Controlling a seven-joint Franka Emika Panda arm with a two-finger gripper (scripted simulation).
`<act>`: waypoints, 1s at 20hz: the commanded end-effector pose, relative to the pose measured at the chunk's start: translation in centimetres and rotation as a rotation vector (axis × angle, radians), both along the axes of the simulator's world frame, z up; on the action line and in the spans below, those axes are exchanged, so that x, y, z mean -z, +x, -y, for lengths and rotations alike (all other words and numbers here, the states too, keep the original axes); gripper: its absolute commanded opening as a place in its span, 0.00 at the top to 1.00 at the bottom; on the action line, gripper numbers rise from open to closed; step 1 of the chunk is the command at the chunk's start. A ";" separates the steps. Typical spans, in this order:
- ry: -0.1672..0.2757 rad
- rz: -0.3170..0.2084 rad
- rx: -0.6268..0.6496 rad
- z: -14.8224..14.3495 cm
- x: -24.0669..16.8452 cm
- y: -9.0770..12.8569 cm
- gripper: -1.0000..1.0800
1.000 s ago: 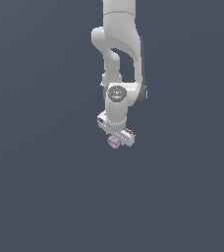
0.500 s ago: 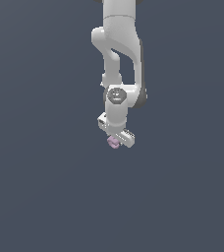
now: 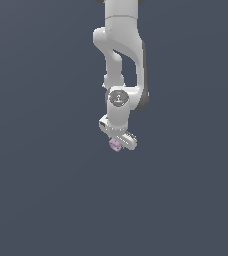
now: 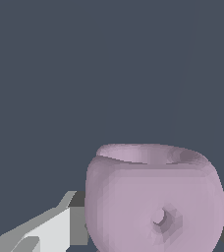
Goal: Pick up the object and move it to a goal position.
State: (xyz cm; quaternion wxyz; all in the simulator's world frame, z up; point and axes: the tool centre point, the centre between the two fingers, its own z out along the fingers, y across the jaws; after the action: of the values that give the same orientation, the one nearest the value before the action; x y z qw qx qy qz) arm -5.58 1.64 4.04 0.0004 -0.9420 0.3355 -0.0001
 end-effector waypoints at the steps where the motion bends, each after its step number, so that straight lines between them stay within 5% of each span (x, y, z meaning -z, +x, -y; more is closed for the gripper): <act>1: 0.000 0.000 0.001 0.4 0.0 0.4 1.00; 20: -0.001 0.000 0.001 6.4 -0.4 9.1 1.00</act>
State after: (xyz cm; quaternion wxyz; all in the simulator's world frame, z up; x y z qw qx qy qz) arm 2.82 -4.31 4.38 0.0000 -0.9418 0.3363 -0.0002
